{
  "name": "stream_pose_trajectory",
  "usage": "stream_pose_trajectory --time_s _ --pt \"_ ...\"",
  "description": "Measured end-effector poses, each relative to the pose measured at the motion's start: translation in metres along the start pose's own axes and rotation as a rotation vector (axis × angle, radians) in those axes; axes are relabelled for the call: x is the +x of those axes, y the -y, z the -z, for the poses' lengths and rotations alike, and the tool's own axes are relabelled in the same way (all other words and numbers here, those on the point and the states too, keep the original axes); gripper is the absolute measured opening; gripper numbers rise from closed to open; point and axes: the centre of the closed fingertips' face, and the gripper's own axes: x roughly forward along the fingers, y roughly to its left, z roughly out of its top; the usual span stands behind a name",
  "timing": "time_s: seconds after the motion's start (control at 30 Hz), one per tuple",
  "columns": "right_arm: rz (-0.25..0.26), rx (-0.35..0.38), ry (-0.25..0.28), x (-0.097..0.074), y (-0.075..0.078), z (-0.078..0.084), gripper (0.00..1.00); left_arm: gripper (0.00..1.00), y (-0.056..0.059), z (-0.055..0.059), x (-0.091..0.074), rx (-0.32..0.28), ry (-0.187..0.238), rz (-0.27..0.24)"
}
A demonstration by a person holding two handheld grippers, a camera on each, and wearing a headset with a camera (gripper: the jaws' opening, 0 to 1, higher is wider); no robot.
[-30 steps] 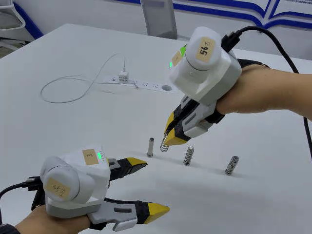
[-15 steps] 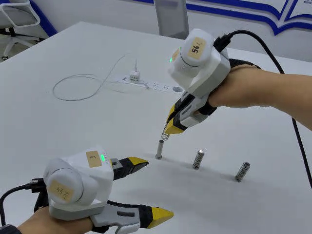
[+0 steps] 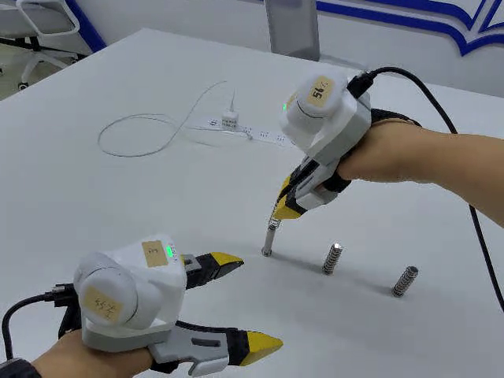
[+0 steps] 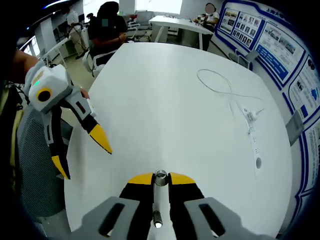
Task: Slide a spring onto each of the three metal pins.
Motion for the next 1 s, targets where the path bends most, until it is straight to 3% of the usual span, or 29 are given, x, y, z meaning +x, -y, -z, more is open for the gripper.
stream_pose_trajectory --time_s 0.3,1.0 --pt "-0.013 0.010 -0.005 0.006 -0.004 0.001 0.12 0.64 -0.003 0.004 0.000 -0.009 -0.004 0.000" --pt "-0.025 0.018 -0.076 0.041 -0.007 0.016 0.12 0.63 -0.008 0.010 0.001 -0.024 -0.014 -0.007"
